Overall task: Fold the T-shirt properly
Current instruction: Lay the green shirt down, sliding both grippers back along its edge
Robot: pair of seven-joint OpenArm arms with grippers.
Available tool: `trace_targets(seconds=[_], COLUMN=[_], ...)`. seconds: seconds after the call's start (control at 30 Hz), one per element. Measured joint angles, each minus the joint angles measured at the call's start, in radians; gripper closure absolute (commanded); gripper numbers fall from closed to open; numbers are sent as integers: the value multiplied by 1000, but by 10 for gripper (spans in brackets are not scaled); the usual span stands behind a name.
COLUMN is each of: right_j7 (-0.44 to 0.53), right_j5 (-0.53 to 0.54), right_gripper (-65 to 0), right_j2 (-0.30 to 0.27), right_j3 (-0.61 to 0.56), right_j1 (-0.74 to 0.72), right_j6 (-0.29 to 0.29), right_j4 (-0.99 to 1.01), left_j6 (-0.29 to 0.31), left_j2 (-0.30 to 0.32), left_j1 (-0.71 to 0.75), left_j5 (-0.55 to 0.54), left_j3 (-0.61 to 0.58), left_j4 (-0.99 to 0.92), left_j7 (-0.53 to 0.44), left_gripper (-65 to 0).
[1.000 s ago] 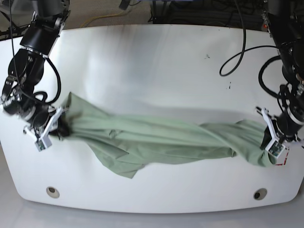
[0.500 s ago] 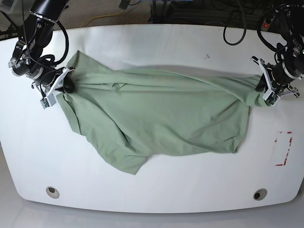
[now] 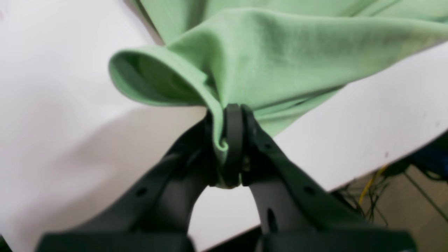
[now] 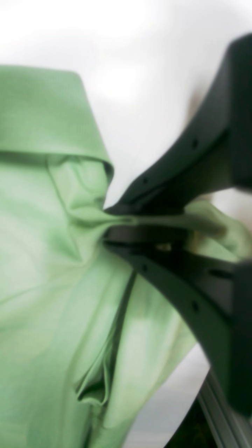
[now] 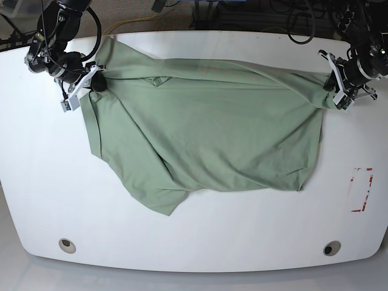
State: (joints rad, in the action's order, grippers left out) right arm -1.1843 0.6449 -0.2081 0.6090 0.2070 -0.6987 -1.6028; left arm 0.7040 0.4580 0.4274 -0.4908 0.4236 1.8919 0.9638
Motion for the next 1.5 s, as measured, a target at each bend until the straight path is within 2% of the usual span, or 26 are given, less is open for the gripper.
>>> trace_targets(seconds=[0.07,0.17,0.23,0.33,0.47,0.67,0.9,1.03,1.2,1.33,1.5], right_j7=[1,-25,-58,-94,-100,-93,-51,-98,-86,-90,-92], right_j5=[-1,32,85,172,198,183,141,142,164,149,143], right_gripper=[-290,-479,-522,-523,-523,-523,-523,-523,-523,-523,-523], right_j2=[1,2,0,1,6,21,82,95,138,137,130], right_j3=[10,60,88,99,97,114,205,138,80,14,12], right_j1=[1,14,21,26,55,108,125,130,161,185,191], right_j6=[0,0,2,7,6,6,7,8,3,2,3], right_j4=[-1,-34,-56,-88,-153,-162,-143,-165,-314,-343,-324], left_j6=[0,0,0,0,0,0,0,0,-3,-4,-4], left_j2=[0,-3,-3,-3,-3,-5,-5,-6,-8,-8,-7], left_j1=[2,2,2,2,2,2,0,-3,-4,-1,-1], left_j5=[37,72,77,78,76,79,75,75,79,83,83], left_j3=[0,0,0,0,0,-1,-1,-2,-4,-4,-4], left_j4=[-5,-6,-6,-7,-11,-13,-34,-72,-109,-117,-117], left_j7=[-9,-11,-11,-12,-11,-11,-13,-30,-77,-83,-90], left_gripper=[-4,0,0,0,0,0,-1,-1,0,0,0])
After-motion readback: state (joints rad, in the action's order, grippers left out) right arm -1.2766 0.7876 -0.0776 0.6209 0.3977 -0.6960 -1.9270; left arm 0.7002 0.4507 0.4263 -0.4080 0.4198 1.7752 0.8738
